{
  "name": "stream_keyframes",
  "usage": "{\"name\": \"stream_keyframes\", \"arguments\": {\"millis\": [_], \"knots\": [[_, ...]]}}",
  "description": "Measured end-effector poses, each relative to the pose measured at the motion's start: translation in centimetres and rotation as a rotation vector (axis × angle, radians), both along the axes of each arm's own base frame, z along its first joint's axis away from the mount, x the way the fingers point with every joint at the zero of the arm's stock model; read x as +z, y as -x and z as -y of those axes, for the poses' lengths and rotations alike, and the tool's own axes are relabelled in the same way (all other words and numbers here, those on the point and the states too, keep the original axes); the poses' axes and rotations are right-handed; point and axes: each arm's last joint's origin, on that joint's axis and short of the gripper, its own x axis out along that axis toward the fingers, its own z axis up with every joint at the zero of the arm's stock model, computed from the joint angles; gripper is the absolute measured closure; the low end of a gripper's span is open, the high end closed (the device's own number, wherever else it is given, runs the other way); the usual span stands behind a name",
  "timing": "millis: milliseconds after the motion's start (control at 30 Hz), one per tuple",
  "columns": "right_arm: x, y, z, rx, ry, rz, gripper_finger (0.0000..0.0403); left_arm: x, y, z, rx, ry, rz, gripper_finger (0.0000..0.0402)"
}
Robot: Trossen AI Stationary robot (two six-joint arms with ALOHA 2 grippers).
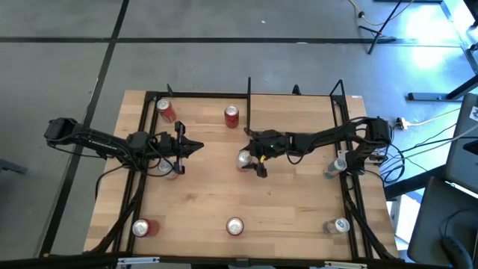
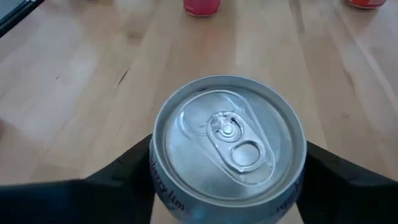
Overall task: Place canned beverage on shelf
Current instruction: Put the right pink white soda can on the shelf
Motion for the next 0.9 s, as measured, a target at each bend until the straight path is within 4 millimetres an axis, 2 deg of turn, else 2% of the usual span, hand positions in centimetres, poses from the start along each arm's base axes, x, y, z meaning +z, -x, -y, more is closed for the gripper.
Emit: {"name": "stream_keyframes", "arguments": {"millis": [100,267,367,533,700,900], "knots": [[0.7,0.3,0.0,-0.008,-0.001,0.004,0.015,0.0,0.0,0.0,0.007,0.002,-0.001,0.0401],[3.4,1.6,0.0,-0.044,0.015,0.024,0.015,0.0,0.0,0.0,0.01,0.003,-0.001,0.0401],[5.4,3.0,0.0,-0.055,0.023,0.03,0.015,0.0,0.0,0.0,-0.002,-0.019,-0.002,0.0401],[8.7,5.8,0.3,-0.171,0.099,0.041,0.015,0.0,0.0,0.1,-0.033,-0.044,-0.002,0.0401],[11.1,8.4,2.3,-0.306,0.135,0.081,0.015,0.1,0.0,0.1,-0.026,-0.042,0.007,0.0401],[11.7,10.1,6.5,-0.475,0.115,0.087,0.015,0.1,0.0,0.1,-0.022,-0.04,0.007,0.0401]]}}
